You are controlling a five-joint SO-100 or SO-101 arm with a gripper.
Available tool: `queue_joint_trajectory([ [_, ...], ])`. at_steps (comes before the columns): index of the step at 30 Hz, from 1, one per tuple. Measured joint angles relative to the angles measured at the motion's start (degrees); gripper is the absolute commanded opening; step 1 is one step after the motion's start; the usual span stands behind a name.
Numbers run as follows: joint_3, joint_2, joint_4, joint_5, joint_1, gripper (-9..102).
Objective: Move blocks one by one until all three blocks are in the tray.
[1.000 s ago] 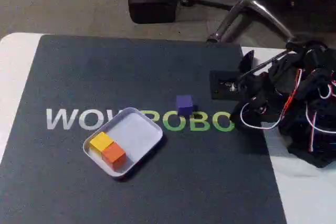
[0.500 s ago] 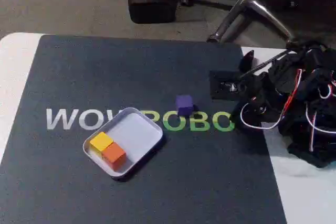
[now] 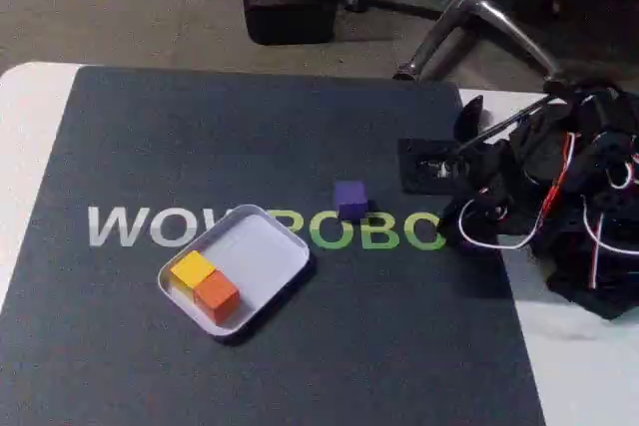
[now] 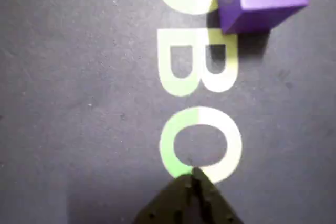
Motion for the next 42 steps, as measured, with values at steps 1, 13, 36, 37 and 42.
queue_joint_trajectory([
  [1, 0.0, 0.0, 0.0, 0.0, 0.0, -7],
  [13, -0.1, 0.1, -2.8, -14.5, 5.4, -8],
  [36, -36.7, -29.1, -2.0, -13.9, 7.1, -8],
  [37, -39.0, -32.6, -2.0, -12.0, 6.7, -8],
  [42, -48.2, -49.6, -3.5, -4.4, 3.0, -2],
])
